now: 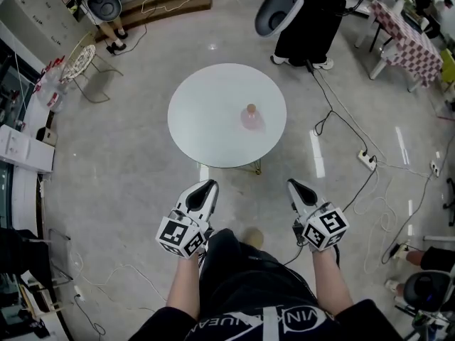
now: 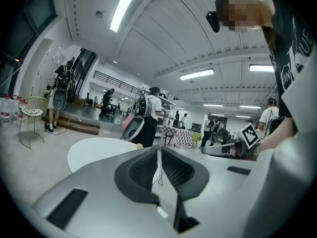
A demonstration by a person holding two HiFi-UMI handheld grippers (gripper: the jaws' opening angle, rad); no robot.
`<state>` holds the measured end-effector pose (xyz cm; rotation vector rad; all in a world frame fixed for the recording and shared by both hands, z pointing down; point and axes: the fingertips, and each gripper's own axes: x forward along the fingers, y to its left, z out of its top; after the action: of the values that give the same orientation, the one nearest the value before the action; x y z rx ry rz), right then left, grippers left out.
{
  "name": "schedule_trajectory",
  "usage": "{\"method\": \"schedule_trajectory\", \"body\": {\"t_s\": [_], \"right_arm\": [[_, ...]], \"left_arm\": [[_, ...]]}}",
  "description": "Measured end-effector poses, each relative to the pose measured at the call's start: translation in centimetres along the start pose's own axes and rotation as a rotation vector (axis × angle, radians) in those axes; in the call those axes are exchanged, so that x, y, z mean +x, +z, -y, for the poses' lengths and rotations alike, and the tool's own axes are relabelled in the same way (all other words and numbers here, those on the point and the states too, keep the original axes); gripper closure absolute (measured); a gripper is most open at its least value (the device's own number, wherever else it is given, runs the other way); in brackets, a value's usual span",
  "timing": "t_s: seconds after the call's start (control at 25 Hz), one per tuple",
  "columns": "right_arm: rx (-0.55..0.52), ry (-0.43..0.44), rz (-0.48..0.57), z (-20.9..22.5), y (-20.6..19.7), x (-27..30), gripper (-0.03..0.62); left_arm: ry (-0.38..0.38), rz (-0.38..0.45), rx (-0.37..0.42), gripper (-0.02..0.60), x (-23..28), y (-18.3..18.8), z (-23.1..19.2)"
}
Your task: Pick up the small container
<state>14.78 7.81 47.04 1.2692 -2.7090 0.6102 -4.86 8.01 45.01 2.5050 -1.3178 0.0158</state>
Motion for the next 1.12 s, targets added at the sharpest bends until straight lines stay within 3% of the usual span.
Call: {"method": "schedule_trajectory", "body": {"t_s": [0.28,0.68,1.12], "right_arm": [[0.01,-0.027,-0.006,0.6,-0.1,4.0,0.588],[0.02,-0.076,-0.016,3.5,1.1,10.5,0.586],[-0.051,-0.089,-0.076,6.3,0.8,18.3,0.569]], "left_arm": [[-0.048,-0.048,-0.01,0.554,2.3,-0.7,-3.5],[-0.167,-0.115,0.004,0.554,9.8,-0.2,-7.3],[-0.264,-0.196,-0.008,0.554,16.5,-2.1,-11.0]]}}
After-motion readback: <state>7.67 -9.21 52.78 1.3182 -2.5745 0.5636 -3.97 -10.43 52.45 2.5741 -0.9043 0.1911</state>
